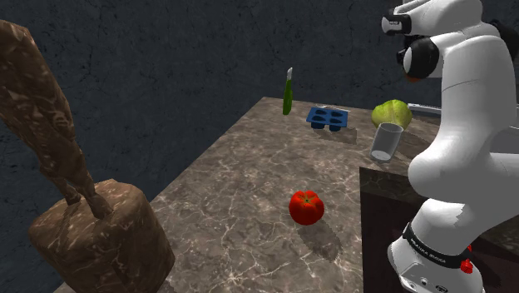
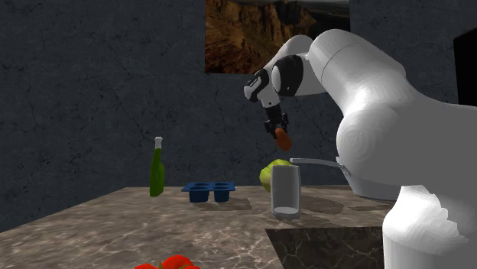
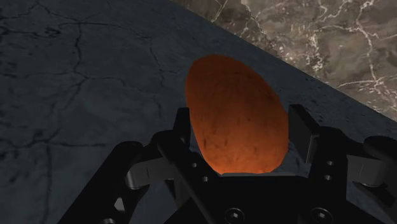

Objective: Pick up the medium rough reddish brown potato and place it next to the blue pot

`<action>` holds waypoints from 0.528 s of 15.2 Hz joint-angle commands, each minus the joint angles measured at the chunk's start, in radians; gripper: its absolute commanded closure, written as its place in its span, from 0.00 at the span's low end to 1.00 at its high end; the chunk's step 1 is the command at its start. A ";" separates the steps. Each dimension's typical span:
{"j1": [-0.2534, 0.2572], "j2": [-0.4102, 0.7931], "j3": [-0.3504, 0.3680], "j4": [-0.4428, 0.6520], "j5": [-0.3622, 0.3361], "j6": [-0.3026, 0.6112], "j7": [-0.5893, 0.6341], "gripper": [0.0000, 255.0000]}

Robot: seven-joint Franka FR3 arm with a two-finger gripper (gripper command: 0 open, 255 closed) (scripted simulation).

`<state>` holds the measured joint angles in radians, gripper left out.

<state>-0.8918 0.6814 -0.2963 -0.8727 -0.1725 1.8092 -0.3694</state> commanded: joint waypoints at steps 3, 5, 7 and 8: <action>-0.001 0.002 0.001 -0.047 -0.001 0.049 0.007 1.00; 0.005 -0.010 0.000 -0.095 -0.006 0.083 0.016 1.00; 0.010 -0.019 -0.001 -0.136 -0.010 0.115 0.025 1.00; 0.012 -0.022 -0.001 -0.156 -0.012 0.130 0.029 1.00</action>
<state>-0.8795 0.6614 -0.2971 -1.0113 -0.1837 1.9238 -0.3418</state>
